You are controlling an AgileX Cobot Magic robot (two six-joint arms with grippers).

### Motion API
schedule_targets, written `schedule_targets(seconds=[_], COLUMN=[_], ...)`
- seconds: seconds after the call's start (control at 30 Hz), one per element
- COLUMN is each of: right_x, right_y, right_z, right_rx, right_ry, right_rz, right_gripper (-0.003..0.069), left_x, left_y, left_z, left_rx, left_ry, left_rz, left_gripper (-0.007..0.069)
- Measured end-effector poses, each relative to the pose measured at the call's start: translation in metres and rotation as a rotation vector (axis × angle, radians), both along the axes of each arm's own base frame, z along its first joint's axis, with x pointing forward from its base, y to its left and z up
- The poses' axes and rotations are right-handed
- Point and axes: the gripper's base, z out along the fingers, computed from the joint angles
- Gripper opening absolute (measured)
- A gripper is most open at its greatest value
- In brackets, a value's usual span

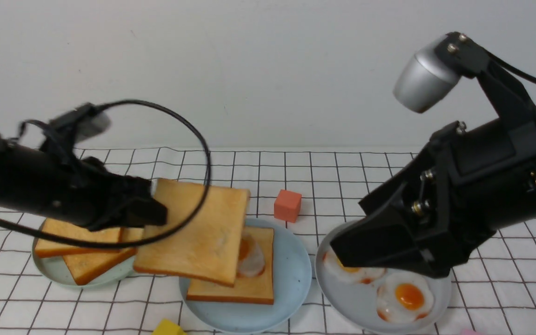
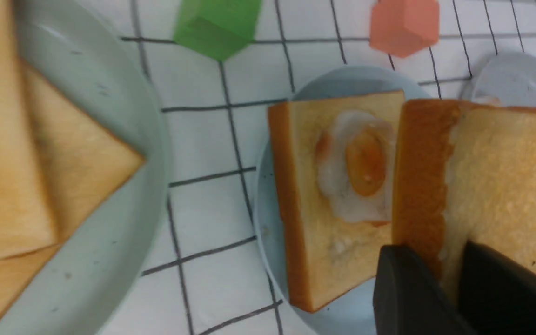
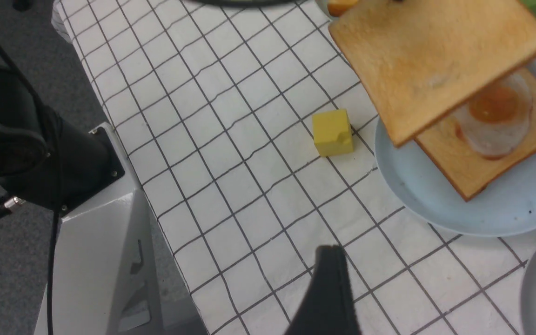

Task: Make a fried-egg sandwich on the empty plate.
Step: Use the left arm to place a slice of bread on the fried egg in the middle

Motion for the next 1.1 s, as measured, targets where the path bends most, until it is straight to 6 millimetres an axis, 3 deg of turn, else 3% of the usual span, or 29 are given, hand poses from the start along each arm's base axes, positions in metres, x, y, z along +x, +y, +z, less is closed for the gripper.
schedule_targets(seconds=[0.13,0.37,0.73,0.8,0.87,0.9,0.97,1.0,1.03,1.1], right_x=[0.000,0.000,0.000,0.000,0.000,0.000,0.000,0.000,0.001,0.000], right_y=[0.000,-0.001,-0.001,-0.001,-0.001,-0.001,-0.002,-0.002,-0.002,-0.005], right_z=[0.000,-0.001,-0.001,-0.001,-0.001,-0.001,-0.002,-0.002,-0.002,-0.001], right_rx=[-0.003,-0.009,-0.019,-0.019,-0.019,-0.019,-0.022,-0.022,-0.024,-0.031], right_ry=[0.010,0.007,0.006,0.006,0.006,0.006,0.007,0.007,0.010,0.005], right_rz=[-0.005,-0.005,-0.005,-0.005,-0.005,-0.005,-0.012,-0.012,-0.018,-0.052], right_gripper=[0.0570,0.0570,0.0570,0.0570,0.0567,0.0566,0.0532,0.0532,0.0512,0.0382], left_x=[0.015,0.039,0.043,0.043,0.042,0.042,0.039,0.038,0.036,0.028], left_y=[-0.020,-0.029,-0.030,-0.030,-0.030,-0.029,-0.028,-0.028,-0.028,-0.024], left_z=[-0.028,-0.056,-0.064,-0.064,-0.060,-0.060,-0.049,-0.047,-0.043,-0.025], left_rx=[0.026,0.041,0.033,0.032,0.027,0.026,0.036,0.034,0.042,0.077], left_ry=[0.044,0.090,0.113,0.114,0.112,0.113,0.097,0.097,0.089,0.068], left_rz=[0.011,0.021,0.038,0.039,0.050,0.053,0.048,0.049,0.042,0.026], left_gripper=[0.0147,0.0147,0.0159,0.0209,0.0314,0.0323,0.0444,0.0451,0.0480,0.0547])
